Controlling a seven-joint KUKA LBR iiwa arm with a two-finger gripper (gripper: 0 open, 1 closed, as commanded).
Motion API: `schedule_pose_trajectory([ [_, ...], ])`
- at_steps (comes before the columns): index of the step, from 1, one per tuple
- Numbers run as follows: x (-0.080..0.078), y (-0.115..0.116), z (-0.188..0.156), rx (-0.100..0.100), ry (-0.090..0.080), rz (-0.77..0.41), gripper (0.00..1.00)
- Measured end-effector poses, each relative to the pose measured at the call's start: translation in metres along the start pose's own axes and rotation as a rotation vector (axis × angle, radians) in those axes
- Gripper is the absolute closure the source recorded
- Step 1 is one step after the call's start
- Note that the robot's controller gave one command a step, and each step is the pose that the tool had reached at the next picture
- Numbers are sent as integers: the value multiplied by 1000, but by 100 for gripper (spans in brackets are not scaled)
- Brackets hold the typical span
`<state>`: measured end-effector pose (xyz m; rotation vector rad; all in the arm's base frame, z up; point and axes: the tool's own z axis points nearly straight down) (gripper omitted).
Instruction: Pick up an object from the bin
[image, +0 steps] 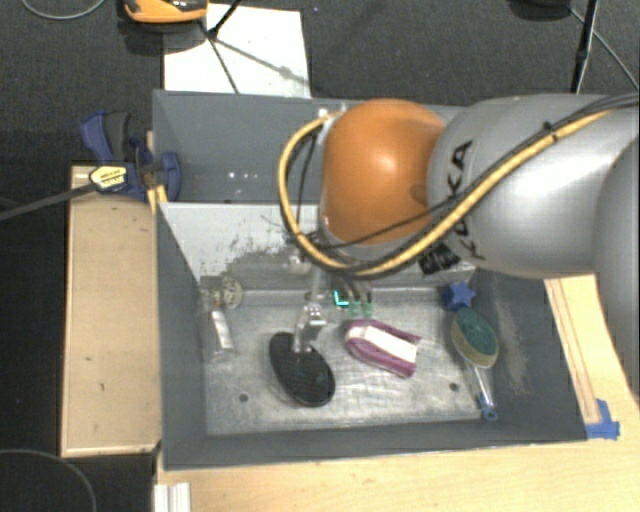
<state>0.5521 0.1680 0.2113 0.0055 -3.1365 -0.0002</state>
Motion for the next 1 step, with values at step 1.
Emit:
schedule_pose_trajectory([
  [1, 4, -15, 125, -5, -11, 15, 0],
])
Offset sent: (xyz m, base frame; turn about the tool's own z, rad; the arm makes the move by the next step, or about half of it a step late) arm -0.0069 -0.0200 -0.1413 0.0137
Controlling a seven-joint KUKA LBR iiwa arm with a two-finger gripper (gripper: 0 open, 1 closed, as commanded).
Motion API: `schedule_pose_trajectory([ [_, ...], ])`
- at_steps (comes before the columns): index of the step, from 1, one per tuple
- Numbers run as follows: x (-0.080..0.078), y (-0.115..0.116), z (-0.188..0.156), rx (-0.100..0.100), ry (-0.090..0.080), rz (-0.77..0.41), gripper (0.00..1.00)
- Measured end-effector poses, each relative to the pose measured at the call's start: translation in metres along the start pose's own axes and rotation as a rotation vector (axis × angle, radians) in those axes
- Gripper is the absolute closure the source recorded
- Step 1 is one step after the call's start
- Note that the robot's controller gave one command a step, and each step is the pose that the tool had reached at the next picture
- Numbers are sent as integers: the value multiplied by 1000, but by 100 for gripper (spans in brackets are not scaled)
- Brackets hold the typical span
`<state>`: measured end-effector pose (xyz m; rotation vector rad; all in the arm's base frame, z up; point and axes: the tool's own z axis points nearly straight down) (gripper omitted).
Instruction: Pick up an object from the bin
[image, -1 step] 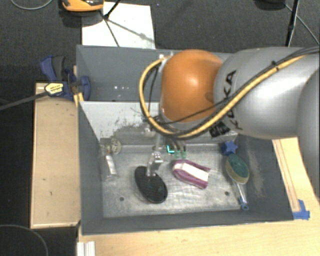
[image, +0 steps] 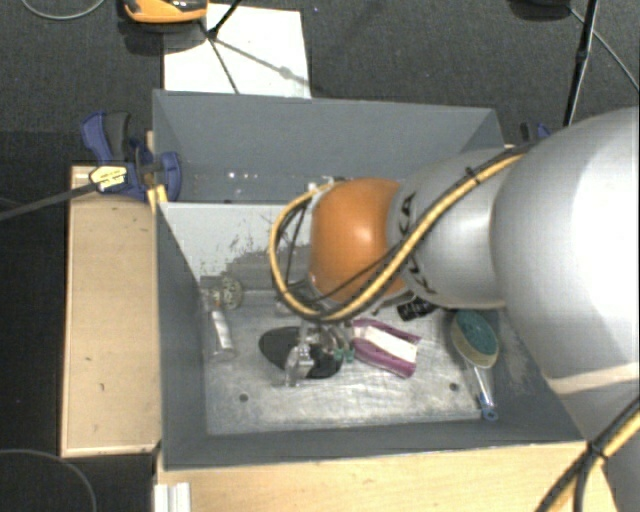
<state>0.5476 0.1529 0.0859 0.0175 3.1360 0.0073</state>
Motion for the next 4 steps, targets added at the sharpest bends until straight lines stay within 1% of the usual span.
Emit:
schedule_pose_trajectory([
  [1, 1, -2, 3, 2, 5, 7, 100],
  [2, 1, -13, -179, 2, -6, -12, 100],
  [3, 3, -13, -174, 4, 3, -11, 0],
  [4, -13, 25, -19, 4, 12, -204, 0],
])
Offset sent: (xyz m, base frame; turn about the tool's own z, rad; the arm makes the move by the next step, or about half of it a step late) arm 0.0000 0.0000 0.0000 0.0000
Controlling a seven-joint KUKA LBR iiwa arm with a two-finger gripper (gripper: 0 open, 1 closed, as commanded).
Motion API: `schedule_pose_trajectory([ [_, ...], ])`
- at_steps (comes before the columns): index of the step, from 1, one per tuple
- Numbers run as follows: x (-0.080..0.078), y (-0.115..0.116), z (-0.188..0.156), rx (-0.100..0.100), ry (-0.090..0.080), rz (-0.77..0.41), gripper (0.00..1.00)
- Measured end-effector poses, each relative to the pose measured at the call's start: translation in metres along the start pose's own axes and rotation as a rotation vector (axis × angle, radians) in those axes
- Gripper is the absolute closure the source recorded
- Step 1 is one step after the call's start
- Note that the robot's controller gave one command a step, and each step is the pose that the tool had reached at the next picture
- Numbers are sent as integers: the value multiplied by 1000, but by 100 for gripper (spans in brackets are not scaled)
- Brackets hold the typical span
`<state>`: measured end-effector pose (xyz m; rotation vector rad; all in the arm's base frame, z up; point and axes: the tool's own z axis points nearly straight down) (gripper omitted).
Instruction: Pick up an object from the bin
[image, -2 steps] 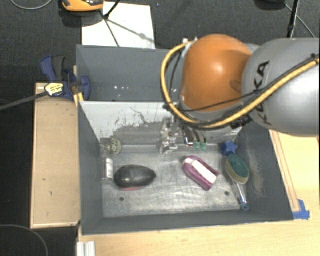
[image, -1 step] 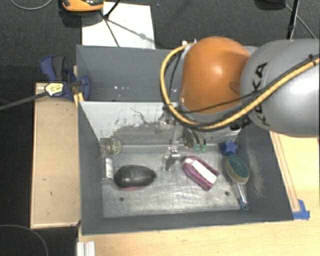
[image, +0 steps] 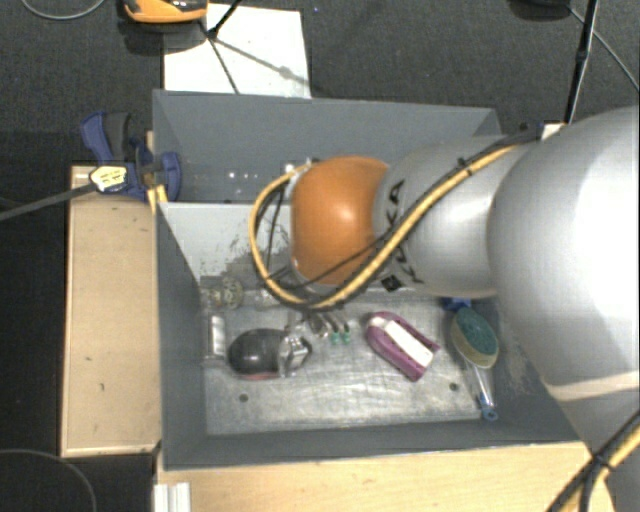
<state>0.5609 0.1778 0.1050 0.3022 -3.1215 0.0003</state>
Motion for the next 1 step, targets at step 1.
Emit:
schedule_pose_trajectory([
  [1, -11, 18, 9, 0, -8, -341, 0],
])
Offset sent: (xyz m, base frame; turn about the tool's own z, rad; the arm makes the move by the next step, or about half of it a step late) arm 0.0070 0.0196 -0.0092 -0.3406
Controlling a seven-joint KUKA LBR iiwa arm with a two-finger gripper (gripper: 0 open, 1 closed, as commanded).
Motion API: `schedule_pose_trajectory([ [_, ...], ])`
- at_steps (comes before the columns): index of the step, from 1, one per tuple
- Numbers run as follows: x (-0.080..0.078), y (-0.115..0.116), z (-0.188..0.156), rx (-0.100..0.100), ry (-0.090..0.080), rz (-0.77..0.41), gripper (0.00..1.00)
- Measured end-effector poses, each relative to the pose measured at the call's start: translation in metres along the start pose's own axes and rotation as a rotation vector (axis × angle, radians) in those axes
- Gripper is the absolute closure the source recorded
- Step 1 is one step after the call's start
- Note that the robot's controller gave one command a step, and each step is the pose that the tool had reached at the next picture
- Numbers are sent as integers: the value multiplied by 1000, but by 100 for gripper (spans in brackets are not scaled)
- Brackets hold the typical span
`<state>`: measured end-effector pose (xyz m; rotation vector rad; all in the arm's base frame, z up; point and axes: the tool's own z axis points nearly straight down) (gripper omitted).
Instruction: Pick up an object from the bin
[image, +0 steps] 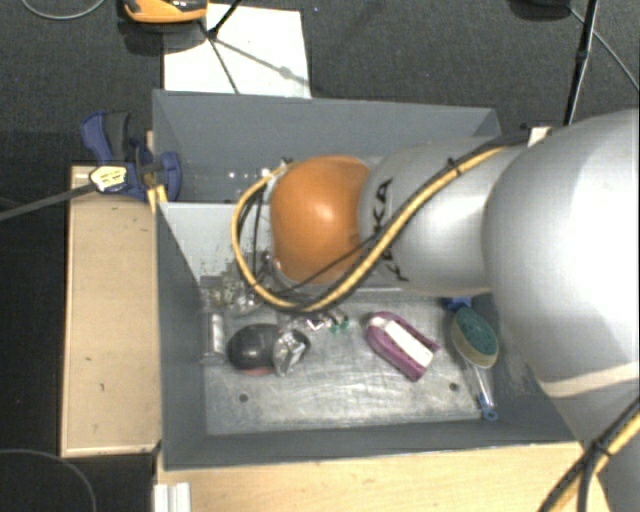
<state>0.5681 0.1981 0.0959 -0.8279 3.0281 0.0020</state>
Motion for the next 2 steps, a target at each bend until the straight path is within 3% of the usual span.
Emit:
schedule_pose_trajectory([
  [1, 0, -1, 0, 0, 1, 7, 100],
  [2, -7, 11, -168, 2, -9, 41, 100],
])
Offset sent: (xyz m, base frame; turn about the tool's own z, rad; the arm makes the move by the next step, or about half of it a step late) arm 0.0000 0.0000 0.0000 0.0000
